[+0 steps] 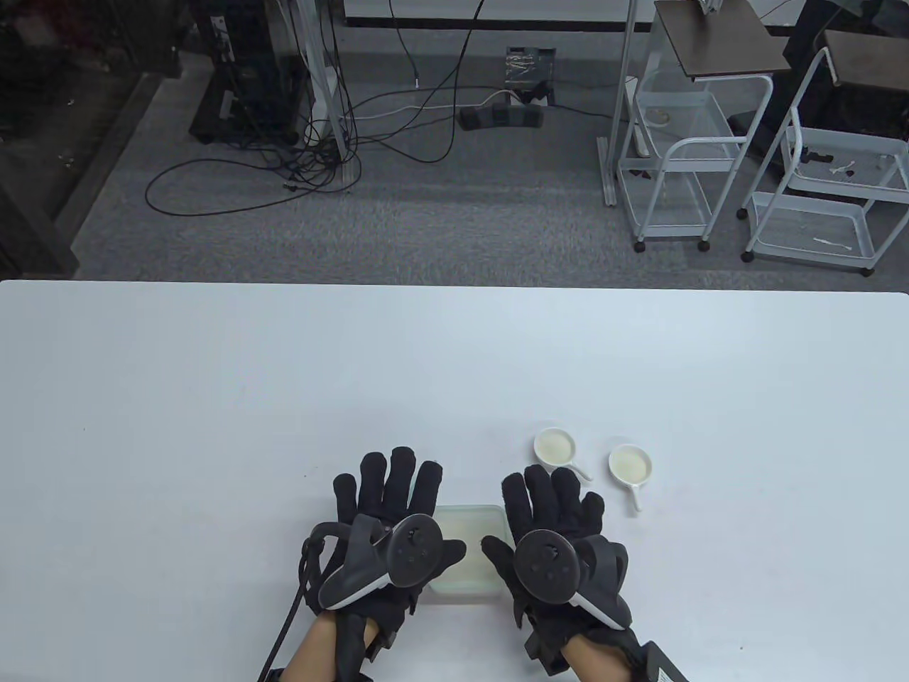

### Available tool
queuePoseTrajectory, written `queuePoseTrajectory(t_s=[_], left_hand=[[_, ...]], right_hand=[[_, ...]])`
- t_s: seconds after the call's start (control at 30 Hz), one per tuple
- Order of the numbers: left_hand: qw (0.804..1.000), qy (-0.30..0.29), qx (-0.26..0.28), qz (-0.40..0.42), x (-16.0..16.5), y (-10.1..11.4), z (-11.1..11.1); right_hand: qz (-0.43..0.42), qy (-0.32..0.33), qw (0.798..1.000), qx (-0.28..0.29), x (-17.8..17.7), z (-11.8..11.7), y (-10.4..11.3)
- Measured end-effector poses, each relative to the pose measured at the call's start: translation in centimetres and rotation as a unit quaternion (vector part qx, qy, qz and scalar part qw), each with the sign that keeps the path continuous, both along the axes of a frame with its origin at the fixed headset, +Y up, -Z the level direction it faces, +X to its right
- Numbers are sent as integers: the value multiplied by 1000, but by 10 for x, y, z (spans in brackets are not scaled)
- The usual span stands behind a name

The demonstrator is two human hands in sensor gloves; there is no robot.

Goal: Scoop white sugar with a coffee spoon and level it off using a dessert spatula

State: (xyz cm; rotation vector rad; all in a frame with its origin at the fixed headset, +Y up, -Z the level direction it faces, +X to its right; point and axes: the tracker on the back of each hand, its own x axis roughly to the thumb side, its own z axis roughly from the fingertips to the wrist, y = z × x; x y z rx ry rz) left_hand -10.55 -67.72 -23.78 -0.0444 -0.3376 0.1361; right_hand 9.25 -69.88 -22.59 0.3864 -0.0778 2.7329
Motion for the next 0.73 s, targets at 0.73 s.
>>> queuePoseTrajectory(t_s=[0.73], left_hand=[[1000, -2, -6, -10, 1, -1, 0]], right_hand=[[14, 2, 1000, 0, -3, 3, 0]])
